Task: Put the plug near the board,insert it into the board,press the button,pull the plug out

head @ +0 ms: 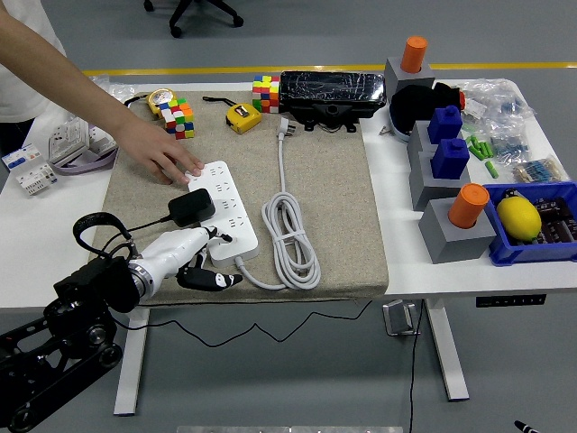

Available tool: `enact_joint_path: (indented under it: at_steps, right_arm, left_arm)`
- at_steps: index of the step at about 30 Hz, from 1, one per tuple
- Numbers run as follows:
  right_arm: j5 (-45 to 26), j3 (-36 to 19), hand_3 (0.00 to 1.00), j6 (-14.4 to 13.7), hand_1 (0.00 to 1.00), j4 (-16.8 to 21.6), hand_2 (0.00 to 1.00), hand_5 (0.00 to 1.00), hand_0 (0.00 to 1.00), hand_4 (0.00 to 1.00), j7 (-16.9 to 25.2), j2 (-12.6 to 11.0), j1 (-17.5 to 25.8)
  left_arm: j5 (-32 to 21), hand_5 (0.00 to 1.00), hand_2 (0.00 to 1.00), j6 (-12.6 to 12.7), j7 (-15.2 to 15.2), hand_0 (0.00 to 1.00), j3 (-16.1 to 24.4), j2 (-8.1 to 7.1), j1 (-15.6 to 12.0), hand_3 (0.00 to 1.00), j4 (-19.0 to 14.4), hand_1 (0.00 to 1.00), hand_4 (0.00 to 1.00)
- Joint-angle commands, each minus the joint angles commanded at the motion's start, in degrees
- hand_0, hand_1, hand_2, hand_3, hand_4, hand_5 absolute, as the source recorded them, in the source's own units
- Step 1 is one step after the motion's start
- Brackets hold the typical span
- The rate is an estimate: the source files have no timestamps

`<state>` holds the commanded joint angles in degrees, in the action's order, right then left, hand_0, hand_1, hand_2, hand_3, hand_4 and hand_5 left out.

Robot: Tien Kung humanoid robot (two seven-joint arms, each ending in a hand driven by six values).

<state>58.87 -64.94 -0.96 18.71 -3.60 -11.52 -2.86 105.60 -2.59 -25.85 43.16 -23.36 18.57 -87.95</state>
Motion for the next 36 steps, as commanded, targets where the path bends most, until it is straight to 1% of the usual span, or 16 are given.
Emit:
enact_joint_path:
  at_steps: [16, 21, 22, 23, 24, 25, 27, 29, 30, 34, 35, 36]
  right_arm:
    - [0.1, -0.2, 0.571, 0.0, 0.652, 0.0, 0.658, 0.560, 0.653, 0.991, 0.0, 0.1, 0.2]
    - [0.2, -0.3, 0.571, 0.0, 0.652, 0.0, 0.658, 0.560, 0.653, 0.991, 0.0, 0.2, 0.2]
    - [0.2, -0.4, 0.571, 0.0, 0.652, 0.0, 0.658, 0.560, 0.653, 0.991, 0.0, 0.2, 0.2]
    - [0.2, -0.5, 0.571, -0.1, 0.652, 0.0, 0.658, 0.560, 0.653, 0.991, 0.1, 0.2, 0.2]
    - [0.2, -0.6, 0.570, -0.1, 0.652, 0.0, 0.658, 0.561, 0.654, 0.991, 0.1, 0.2, 0.2]
    - [0.2, -0.6, 0.570, -0.1, 0.652, 0.0, 0.658, 0.561, 0.654, 0.991, 0.1, 0.3, 0.2]
    - [0.2, -0.6, 0.570, -0.1, 0.652, -0.1, 0.658, 0.561, 0.654, 0.991, 0.0, 0.3, 0.3]
    - [0.2, -0.7, 0.570, -0.1, 0.652, -0.1, 0.658, 0.561, 0.654, 0.991, 0.0, 0.3, 0.3]
    - [0.2, -0.6, 0.571, -0.1, 0.652, -0.1, 0.658, 0.560, 0.653, 0.991, 0.0, 0.3, 0.3]
    - [0.2, -0.6, 0.571, -0.1, 0.652, 0.0, 0.658, 0.560, 0.653, 0.991, 0.0, 0.4, 0.2]
    - [0.2, -0.6, 0.571, -0.1, 0.652, 0.0, 0.658, 0.560, 0.653, 0.991, 0.0, 0.4, 0.2]
    - [0.2, -0.6, 0.570, -0.1, 0.651, 0.0, 0.658, 0.560, 0.653, 0.992, 0.0, 0.4, 0.2]
  left_arm:
    - [-0.6, 0.559, 0.136, -1.3, -1.3, 0.073, 0.0, 0.31, 0.1, 0.802, 0.4, 0.068, 0.878]
    - [-0.8, 0.558, 0.136, -1.2, -0.8, 0.073, 0.5, 0.50, 0.0, 0.801, 0.4, 0.068, 0.877]
    - [-0.7, 0.558, 0.136, -0.6, -0.1, 0.073, 0.8, 0.53, -0.2, 0.801, 0.4, 0.068, 0.877]
    - [-0.5, 0.558, 0.136, 0.9, 1.4, 0.073, 1.3, 0.56, -0.4, 0.801, 0.5, 0.068, 0.877]
    - [-0.6, 0.556, 0.150, 2.4, 2.8, 0.093, 1.7, 0.58, -0.5, 0.750, 0.5, 0.067, 0.878]
    - [-1.1, 0.556, 0.150, 3.8, 4.3, 0.093, 2.1, 0.57, -0.6, 0.750, 0.5, 0.067, 0.878]
    - [-4.4, 0.556, 0.150, 8.1, 8.5, 0.093, 3.0, 0.47, -0.7, 0.750, 0.5, 0.067, 0.878]
    - [-6.8, 0.556, 0.150, 10.8, 11.3, 0.093, 3.4, 0.40, -0.7, 0.750, 0.5, 0.067, 0.878]
    - [-7.6, 0.551, 0.167, 12.1, 12.7, 0.139, 3.5, 0.38, -0.8, 0.687, 0.6, 0.090, 0.876]
    - [-9.9, 0.551, 0.167, 15.9, 16.5, 0.139, 3.7, 0.46, -1.0, 0.687, 0.7, 0.090, 0.876]
    - [-10.2, 0.551, 0.167, 16.3, 16.9, 0.139, 3.7, 0.52, -1.1, 0.687, 0.7, 0.090, 0.876]
    - [-10.3, 0.533, 0.196, 16.5, 17.0, 0.171, 3.8, 0.57, -1.1, 0.657, 0.7, 0.128, 0.864]
